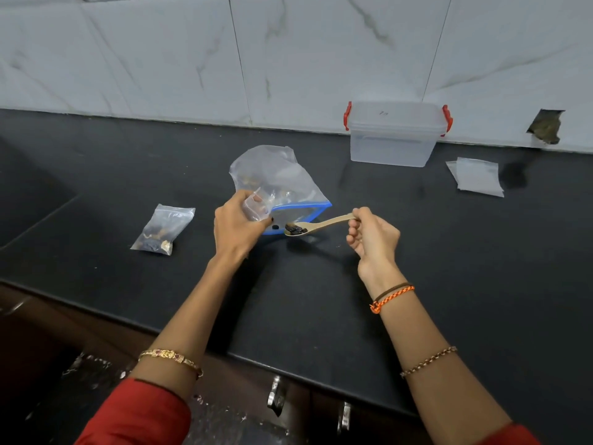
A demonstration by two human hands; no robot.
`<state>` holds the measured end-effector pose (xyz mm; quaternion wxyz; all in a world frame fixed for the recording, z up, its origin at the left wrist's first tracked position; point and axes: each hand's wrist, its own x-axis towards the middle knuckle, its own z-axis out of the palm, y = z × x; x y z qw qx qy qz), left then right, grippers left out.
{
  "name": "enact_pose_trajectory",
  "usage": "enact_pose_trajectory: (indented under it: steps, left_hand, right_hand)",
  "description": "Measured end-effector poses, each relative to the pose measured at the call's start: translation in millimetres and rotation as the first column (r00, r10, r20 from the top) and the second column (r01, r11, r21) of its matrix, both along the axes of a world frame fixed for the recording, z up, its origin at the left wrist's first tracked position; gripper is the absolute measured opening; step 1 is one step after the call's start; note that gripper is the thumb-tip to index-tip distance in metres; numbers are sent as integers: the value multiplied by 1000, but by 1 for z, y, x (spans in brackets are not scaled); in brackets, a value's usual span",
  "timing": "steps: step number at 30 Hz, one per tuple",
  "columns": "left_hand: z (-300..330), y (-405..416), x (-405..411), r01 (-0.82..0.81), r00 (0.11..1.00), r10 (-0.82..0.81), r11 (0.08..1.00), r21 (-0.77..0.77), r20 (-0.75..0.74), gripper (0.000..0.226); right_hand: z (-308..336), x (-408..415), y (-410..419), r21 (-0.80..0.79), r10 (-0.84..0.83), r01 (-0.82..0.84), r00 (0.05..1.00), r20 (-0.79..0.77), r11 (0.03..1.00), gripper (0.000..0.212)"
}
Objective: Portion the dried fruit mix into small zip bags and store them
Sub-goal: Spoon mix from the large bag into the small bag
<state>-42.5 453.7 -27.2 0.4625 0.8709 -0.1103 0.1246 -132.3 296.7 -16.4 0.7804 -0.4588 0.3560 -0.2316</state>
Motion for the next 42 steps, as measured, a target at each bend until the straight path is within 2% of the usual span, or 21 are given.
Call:
enact_pose_trajectory:
  steps: [5,13,18,23,25,27,29,31,34,35,36,37,38,40,42]
  left_hand:
    - [-7,-1,1,8,999,-6,999,47,-32,29]
    - [-8,-1,-10,107,994,-105,993,44,-35,47]
    - [-4,-1,-22,189,982,-190,981,42,22,61]
    - [-2,-4,-31,270,962,-271,963,25,42,52]
    - [-2,-6,-34,288,957,-287,957,-19,41,45]
    - [-2,-8,-36,296,955,-295,952,-75,30,39]
    - [-2,-8,-37,303,952,-305,946,-117,1,34]
    - [-4,-7,-36,298,953,-302,945,-132,-13,29]
    - [-3,-5,-31,267,963,-270,954,-133,0,27]
    - [-2,-4,-29,259,966,-260,957,-128,9,27]
    - [-2,-3,-28,248,969,-248,961,-121,17,28]
    - [0,-2,-27,232,973,-231,967,-110,21,30]
    - [1,0,-26,209,978,-208,973,-93,22,33]
    - [2,4,-22,156,987,-155,987,-28,30,40]
    - [2,7,-18,98,994,-101,991,92,35,39]
  right_hand:
    - [8,-9,-4,-2,1,-1,1000,29,1000,22]
    - [34,-13,-8,-50,35,-30,995,90,998,18]
    - [46,-6,-1,-198,114,-100,992,60,975,19]
    - [43,3,16,-406,200,-163,979,50,899,20]
    - [38,6,27,-543,247,-190,968,33,818,21]
    - [31,7,36,-703,285,-198,959,7,683,19]
    - [26,5,42,-859,328,-180,945,-15,479,19]
    - [24,2,41,-965,388,-95,922,7,243,17]
    - [28,0,30,-988,469,134,880,81,-80,14]
    - [30,0,23,-964,485,208,868,104,-166,15]
    - [32,0,17,-948,500,251,857,122,-198,15]
    - [34,-1,12,-956,508,252,850,143,-152,15]
    - [37,-4,9,-979,499,201,850,166,-17,13]
    - [41,-9,6,-914,411,19,890,200,404,11]
    - [38,-9,-2,-640,253,-85,951,175,763,17]
